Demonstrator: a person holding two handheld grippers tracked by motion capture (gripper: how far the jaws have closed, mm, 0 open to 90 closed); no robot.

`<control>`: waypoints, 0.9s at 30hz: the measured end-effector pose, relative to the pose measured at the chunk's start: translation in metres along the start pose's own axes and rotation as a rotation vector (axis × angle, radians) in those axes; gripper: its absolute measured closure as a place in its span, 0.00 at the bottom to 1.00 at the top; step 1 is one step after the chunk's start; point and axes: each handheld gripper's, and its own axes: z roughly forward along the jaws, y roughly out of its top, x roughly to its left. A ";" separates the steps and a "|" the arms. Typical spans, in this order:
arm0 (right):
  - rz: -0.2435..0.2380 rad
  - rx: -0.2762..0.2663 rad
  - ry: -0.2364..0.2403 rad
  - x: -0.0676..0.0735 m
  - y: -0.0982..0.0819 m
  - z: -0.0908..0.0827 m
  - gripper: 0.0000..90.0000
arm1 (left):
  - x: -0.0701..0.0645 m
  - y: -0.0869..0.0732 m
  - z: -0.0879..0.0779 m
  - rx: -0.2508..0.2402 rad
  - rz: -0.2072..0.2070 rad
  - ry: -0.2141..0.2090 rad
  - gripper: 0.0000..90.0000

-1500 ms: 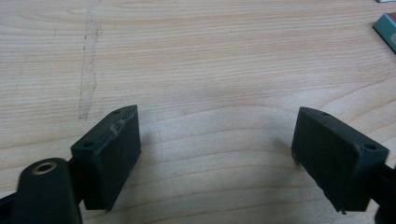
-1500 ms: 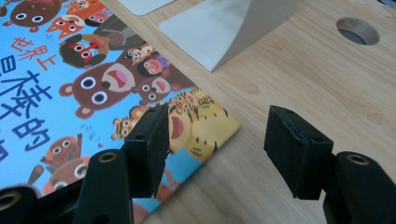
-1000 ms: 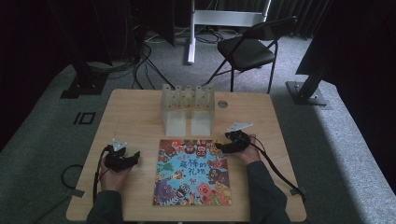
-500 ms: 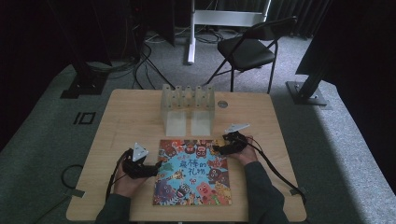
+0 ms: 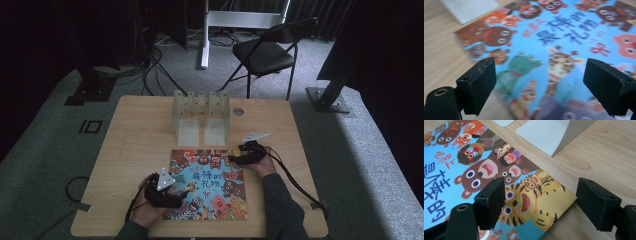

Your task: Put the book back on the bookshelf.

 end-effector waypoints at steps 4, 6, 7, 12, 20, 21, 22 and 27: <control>0.020 -0.014 0.009 -0.001 0.000 -0.001 0.27 | -0.018 0.000 0.003 0.019 0.048 -0.044 0.13; 0.022 -0.018 0.009 -0.001 0.001 -0.002 0.27 | -0.027 0.000 0.005 0.019 0.082 -0.037 0.13; 0.021 -0.020 0.009 -0.001 0.001 -0.003 0.28 | -0.031 0.001 0.006 0.025 0.102 -0.045 0.13; 0.018 -0.033 0.011 -0.001 0.002 -0.005 0.28 | -0.048 0.003 0.011 0.033 0.162 -0.088 0.11; 0.019 -0.054 0.014 0.001 0.007 -0.012 0.28 | -0.079 0.005 0.016 0.028 0.280 -0.118 0.03; 0.018 -0.059 0.014 0.001 0.008 -0.013 0.28 | -0.081 0.006 0.017 0.039 0.292 -0.141 0.03; 0.011 -0.066 0.015 0.002 0.009 -0.015 0.28 | -0.084 0.006 0.019 0.043 0.301 -0.142 0.03; 0.018 -0.088 0.026 0.003 0.013 -0.021 0.28 | -0.092 0.011 0.025 0.039 0.328 -0.139 0.03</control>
